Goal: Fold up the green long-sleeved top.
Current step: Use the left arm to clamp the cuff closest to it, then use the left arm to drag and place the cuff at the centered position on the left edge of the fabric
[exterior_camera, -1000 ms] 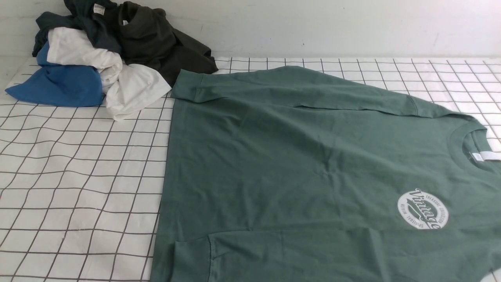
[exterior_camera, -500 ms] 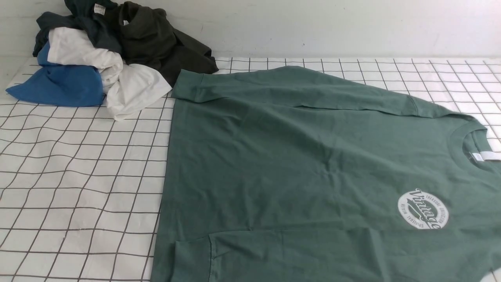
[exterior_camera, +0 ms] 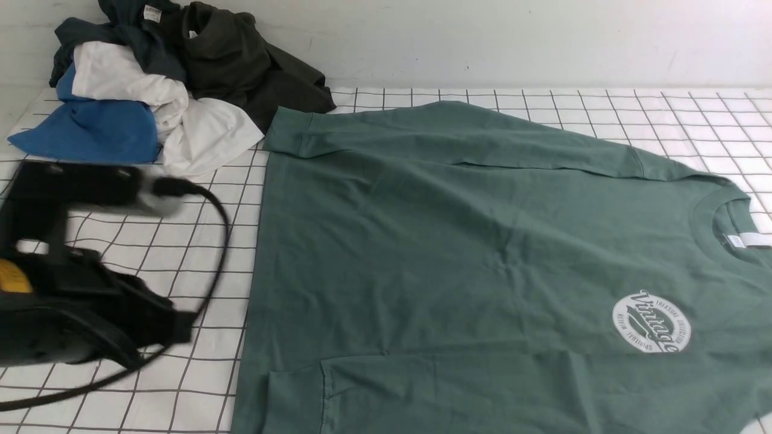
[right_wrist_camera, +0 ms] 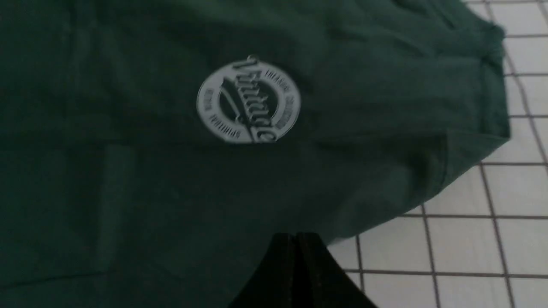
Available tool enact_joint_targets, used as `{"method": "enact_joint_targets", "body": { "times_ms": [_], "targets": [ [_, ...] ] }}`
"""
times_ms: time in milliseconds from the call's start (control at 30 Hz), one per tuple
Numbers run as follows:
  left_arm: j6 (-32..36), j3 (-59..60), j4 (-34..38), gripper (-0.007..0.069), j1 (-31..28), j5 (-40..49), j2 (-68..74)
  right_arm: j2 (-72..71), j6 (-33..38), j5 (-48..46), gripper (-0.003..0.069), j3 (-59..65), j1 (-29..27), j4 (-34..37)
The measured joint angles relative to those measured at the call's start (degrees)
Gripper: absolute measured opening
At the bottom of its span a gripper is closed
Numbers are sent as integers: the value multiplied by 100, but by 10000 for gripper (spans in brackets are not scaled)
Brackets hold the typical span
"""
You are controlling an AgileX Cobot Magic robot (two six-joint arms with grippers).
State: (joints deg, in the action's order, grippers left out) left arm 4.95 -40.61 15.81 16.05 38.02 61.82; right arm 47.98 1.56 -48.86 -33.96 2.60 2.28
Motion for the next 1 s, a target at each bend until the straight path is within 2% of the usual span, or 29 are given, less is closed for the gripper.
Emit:
{"method": "enact_joint_targets", "body": {
  "times_ms": [100,200,233,267,400,533,667,900,1000],
  "targets": [
    [398,-20,396,8,397,-117,693,509,725,176,-10,0,377,505],
    [414,-46,481,50,613,-304,1216,803,1237,651,-10,0,637,800],
    [371,-76,500,99,675,-399,1573,965,1450,1003,-10,-8,771,890],
    [362,-81,500,106,684,-395,1573,965,1450,1003,-10,-8,771,895],
    [291,-272,436,271,700,-557,2364,1231,1614,1802,-10,-9,869,942],
    [322,-538,395,321,700,-650,2884,1309,1618,1981,-10,-9,869,963],
    [354,-718,391,284,700,-639,3269,1314,1618,2009,-10,-9,869,978],
    [548,-887,391,29,700,-364,3457,1314,1618,2040,-10,-9,869,978],
    [689,-1114,391,7,700,-74,3221,1314,1618,2050,-10,-9,869,978]
  ]
}}
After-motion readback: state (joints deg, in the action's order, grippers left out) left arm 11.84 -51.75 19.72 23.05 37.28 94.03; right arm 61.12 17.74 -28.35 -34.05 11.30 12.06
